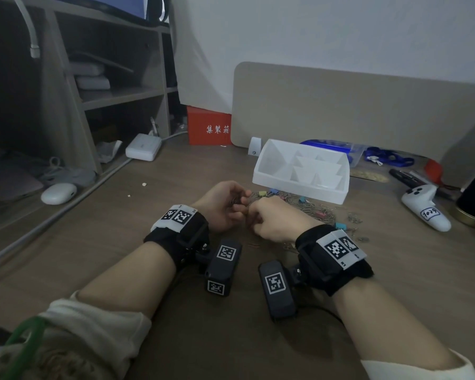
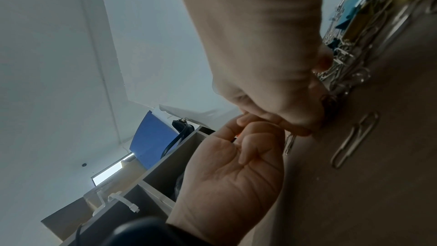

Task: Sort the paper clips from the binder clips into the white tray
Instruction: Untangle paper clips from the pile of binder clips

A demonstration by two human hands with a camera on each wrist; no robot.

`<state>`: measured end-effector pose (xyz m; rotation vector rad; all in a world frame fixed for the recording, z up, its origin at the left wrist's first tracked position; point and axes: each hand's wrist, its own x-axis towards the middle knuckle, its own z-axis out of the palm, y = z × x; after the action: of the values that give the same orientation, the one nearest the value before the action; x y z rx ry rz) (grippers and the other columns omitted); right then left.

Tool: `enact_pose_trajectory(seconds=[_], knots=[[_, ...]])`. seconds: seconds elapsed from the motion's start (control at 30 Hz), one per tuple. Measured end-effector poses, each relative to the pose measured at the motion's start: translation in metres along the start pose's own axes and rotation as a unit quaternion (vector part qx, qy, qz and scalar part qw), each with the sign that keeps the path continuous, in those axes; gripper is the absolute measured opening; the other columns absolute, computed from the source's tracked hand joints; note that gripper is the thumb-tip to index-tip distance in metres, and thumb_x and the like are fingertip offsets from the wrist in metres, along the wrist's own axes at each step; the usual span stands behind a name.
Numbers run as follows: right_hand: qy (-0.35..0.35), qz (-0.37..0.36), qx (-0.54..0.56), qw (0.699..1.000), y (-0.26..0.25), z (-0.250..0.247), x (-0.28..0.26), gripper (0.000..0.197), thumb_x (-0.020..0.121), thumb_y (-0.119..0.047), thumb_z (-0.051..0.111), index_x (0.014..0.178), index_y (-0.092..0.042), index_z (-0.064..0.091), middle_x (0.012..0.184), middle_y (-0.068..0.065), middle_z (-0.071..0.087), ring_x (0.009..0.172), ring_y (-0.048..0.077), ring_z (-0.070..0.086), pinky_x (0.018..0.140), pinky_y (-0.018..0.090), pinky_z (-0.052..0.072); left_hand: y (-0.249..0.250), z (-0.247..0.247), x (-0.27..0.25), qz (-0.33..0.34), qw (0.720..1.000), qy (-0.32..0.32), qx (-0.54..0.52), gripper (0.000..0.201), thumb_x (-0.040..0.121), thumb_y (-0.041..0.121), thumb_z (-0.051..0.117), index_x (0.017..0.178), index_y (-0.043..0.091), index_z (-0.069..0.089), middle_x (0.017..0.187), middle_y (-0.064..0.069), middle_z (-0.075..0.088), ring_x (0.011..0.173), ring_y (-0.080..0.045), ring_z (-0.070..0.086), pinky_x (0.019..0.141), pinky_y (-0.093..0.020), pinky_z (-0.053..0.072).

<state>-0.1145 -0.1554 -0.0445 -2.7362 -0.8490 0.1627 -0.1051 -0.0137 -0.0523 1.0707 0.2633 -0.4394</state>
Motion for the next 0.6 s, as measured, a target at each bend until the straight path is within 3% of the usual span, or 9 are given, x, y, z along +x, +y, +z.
enact_pose_trajectory(seconds=[0.17, 0.43, 0.6], knots=[[0.019, 0.001, 0.006, 1.0, -0.0003, 0.0006, 0.0005, 0.015, 0.084, -0.011, 0.06, 0.092, -0.014, 0.072, 0.089, -0.004, 0.053, 0.084, 0.014, 0.051, 0.071, 0.022, 0.037, -0.0003, -0.0008, 0.0002, -0.002, 1.0, -0.002, 0.007, 0.024, 0.091, 0.014, 0.034, 0.07, 0.011, 0.045, 0.057, 0.002, 0.037, 0.034, -0.006, 0.028, 0.029, -0.014, 0.018], [0.049, 0.005, 0.039, 0.998, 0.0014, 0.0045, 0.0019, 0.013, 0.078, -0.011, 0.066, 0.09, -0.01, 0.072, 0.088, -0.002, 0.056, 0.085, 0.013, 0.055, 0.071, 0.021, 0.039, -0.0005, -0.0014, 0.0023, -0.008, 1.0, -0.007, 0.011, 0.024, 0.091, 0.016, 0.035, 0.07, 0.011, 0.044, 0.056, 0.001, 0.037, 0.034, -0.007, 0.028, 0.03, -0.015, 0.018], [0.096, 0.039, 0.126, 0.987, 0.0078, 0.0024, 0.0022, 0.009, 0.077, -0.008, 0.065, 0.083, -0.01, 0.071, 0.078, 0.001, 0.066, 0.075, 0.015, 0.061, 0.064, 0.023, 0.046, -0.0006, -0.0003, 0.0016, -0.003, 1.0, 0.002, 0.009, 0.031, 0.095, 0.023, 0.032, 0.07, 0.011, 0.045, 0.054, 0.001, 0.038, 0.032, -0.007, 0.028, 0.032, -0.015, 0.017]])
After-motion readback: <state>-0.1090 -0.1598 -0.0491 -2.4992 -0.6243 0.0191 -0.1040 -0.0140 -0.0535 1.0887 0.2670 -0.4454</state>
